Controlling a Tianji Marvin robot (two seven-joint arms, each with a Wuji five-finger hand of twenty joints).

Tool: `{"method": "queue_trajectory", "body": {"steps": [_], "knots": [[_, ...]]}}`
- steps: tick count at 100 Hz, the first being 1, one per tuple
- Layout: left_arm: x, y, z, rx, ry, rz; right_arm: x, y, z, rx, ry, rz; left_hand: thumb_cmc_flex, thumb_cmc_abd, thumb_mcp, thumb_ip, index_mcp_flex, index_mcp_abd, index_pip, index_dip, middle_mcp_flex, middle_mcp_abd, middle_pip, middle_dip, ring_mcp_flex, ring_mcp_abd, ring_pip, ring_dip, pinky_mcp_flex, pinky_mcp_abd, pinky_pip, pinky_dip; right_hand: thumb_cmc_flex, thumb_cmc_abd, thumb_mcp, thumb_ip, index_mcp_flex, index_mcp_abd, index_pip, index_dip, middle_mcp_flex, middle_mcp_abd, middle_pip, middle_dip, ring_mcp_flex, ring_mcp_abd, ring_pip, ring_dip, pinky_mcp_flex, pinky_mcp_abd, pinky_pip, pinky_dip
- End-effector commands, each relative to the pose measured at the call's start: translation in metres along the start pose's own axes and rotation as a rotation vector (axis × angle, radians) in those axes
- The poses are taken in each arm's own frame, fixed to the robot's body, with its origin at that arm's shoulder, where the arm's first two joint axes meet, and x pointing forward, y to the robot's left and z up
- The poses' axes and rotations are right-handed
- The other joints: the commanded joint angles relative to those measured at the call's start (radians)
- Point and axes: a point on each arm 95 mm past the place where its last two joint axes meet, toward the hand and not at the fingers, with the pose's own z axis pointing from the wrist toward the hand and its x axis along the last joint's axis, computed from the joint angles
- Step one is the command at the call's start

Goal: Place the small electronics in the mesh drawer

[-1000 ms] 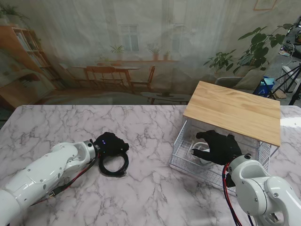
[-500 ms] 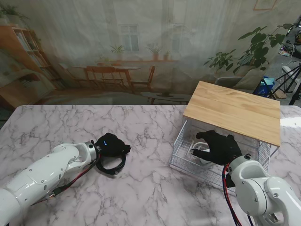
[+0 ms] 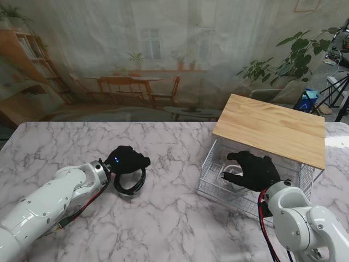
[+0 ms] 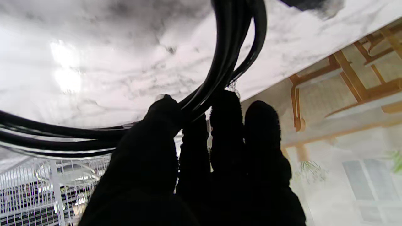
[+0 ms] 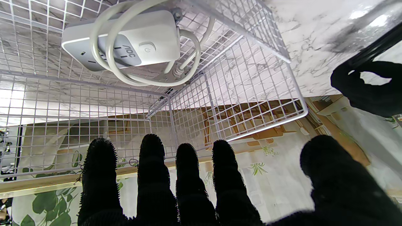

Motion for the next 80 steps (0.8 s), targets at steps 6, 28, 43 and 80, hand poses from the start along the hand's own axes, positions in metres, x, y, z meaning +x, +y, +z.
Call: {"method": "queue_trajectory", "body": {"steps": [6,28,43,80], "knots": [[-0.002,-0.013,0.000,0.047,-0.004,0.006,0.000,-0.003,-0.001,-0.008,0.007,0.018,0.122,0.084,0.065,0.027,0.004,-0.026,0.106,0.046,0.044,-0.021,0.134,0.071,0.013,-0.009,0.031,0.005,0.017,-0.045,0.036,0.023,0.011,0.011,-0.014,-0.019,0.010,0.003,0.008,-0.015,0.035,-0.005,0.009,0.004,0.022,-0.006,-0.033,0.012,-0.002,-0.007,-0.007,0.016],[-0.008,-0.038,-0.008,0.144,-0.026,0.027,0.004,0.001,-0.003,-0.053,0.042,0.074,0.116,0.080,0.073,0.035,0.005,-0.024,0.107,0.046,0.045,-0.018,0.134,0.076,0.017,-0.009,0.035,0.002,0.023,-0.045,0.038,0.024,-0.002,-0.008,-0.007,-0.023,0.052,0.076,0.001,-0.027,0.047,0.008,0.037,0.006,0.039,-0.006,-0.018,0.016,0.008,-0.009,0.003,0.020],[-0.015,-0.071,-0.007,0.235,-0.032,0.045,0.012,0.010,-0.007,-0.111,0.083,0.113,0.116,0.080,0.078,0.039,0.005,-0.023,0.106,0.045,0.044,-0.016,0.132,0.078,0.014,-0.007,0.034,0.001,0.022,-0.043,0.037,0.024,-0.042,-0.010,-0.013,-0.028,0.088,0.090,-0.009,-0.036,0.066,0.021,0.055,0.006,0.054,-0.009,-0.001,0.022,0.014,-0.012,0.011,0.022],[-0.011,-0.154,0.028,0.373,0.045,0.086,0.049,0.017,0.009,-0.133,0.175,0.282,0.112,0.078,0.082,0.047,0.005,-0.018,0.102,0.044,0.045,-0.012,0.125,0.078,0.014,-0.003,0.034,-0.003,0.022,-0.041,0.037,0.024,-0.195,-0.052,0.036,-0.055,0.143,0.110,0.002,-0.006,0.063,0.037,0.087,0.020,0.048,-0.012,0.032,0.034,0.013,-0.011,0.026,0.030]]}}
